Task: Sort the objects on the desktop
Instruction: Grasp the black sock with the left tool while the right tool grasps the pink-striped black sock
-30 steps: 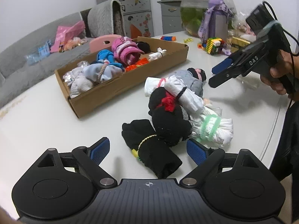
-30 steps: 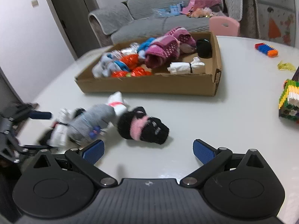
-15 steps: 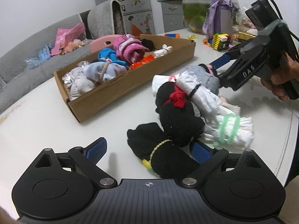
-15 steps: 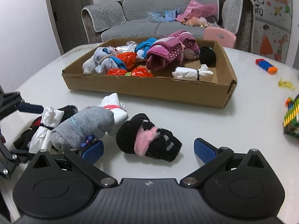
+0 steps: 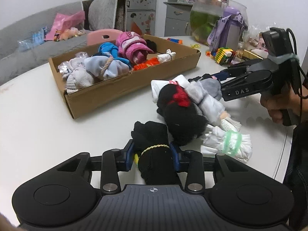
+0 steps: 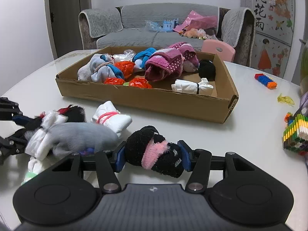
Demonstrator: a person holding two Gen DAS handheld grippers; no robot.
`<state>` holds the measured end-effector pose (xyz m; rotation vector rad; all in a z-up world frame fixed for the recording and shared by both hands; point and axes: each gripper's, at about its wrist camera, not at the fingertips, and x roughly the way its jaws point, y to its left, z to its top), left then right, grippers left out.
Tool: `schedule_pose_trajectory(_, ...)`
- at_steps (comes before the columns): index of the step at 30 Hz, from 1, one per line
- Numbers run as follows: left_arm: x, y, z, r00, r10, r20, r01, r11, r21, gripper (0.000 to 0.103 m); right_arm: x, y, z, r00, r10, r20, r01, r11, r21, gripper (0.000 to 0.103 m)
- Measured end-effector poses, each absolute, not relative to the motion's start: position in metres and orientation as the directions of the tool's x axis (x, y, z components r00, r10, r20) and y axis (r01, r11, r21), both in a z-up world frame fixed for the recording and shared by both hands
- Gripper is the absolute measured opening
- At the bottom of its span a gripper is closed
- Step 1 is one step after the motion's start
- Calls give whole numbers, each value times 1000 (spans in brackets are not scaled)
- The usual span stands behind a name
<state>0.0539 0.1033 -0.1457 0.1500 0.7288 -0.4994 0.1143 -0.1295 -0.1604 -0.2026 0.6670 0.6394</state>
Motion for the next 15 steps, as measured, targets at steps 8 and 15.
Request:
schedule_pose_trajectory(8, 42, 108, -141, 643, -363, -675, 474, 880, -22, 44, 111, -149, -151, 611, 503, -611, -597, 800, 61, 50)
schedule_pose_trajectory(15, 35, 130, -129, 666, -333, -667, 438, 899, -11, 44, 114, -174, -139, 576, 552, -604, -607, 783, 136, 50)
